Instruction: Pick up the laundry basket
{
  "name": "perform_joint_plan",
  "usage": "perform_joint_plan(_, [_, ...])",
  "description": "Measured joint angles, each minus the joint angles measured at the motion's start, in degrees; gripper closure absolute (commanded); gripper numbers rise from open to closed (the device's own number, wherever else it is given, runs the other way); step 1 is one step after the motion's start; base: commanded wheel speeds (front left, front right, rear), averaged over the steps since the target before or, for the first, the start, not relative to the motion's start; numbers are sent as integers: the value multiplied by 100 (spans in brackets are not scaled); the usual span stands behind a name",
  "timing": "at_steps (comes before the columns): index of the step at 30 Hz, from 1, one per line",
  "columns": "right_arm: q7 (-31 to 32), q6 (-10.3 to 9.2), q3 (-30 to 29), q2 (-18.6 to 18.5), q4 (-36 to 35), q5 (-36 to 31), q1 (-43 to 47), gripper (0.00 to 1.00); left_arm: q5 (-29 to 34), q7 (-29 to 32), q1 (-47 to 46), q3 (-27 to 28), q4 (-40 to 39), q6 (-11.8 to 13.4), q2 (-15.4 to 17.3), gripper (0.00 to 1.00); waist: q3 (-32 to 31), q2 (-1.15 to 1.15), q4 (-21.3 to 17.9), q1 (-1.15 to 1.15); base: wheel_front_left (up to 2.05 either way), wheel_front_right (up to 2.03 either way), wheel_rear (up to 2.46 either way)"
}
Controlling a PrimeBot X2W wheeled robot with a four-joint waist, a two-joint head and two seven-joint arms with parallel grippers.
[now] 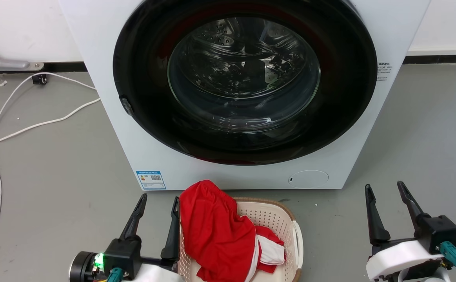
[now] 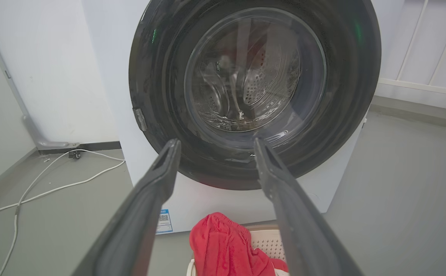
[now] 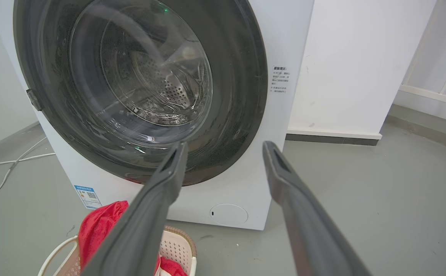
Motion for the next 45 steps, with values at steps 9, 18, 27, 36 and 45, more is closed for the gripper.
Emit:
perform_joint_plan(9, [-93, 0, 2, -2, 134, 85, -1, 0, -97, -93, 182, 512, 32, -486, -322, 0, -25, 0, -5, 0, 0, 0, 0])
perform_joint_plan(18, [-183, 0, 29, -3, 211, -175, -4, 0, 355, -182, 267, 731, 219, -834, -510, 0, -56, 0, -35, 0, 0, 0, 0])
perform_joint_plan(27, [-197, 0, 29, -3, 219, -230, -10, 0, 458, -191, 269, 826, 310, -953, -569, 0, -54, 0, -40, 0, 0, 0, 0])
perform_joint_plan(36, [-196, 0, 20, -3, 219, -193, -36, 0, 470, -191, 269, 879, 312, -998, -582, 0, -33, 0, -37, 0, 0, 0, 0])
perform_joint_plan(45, [-197, 0, 8, -3, 181, -178, -43, 0, 402, -191, 269, 883, 345, -992, -584, 0, 52, 0, -55, 0, 0, 0, 0])
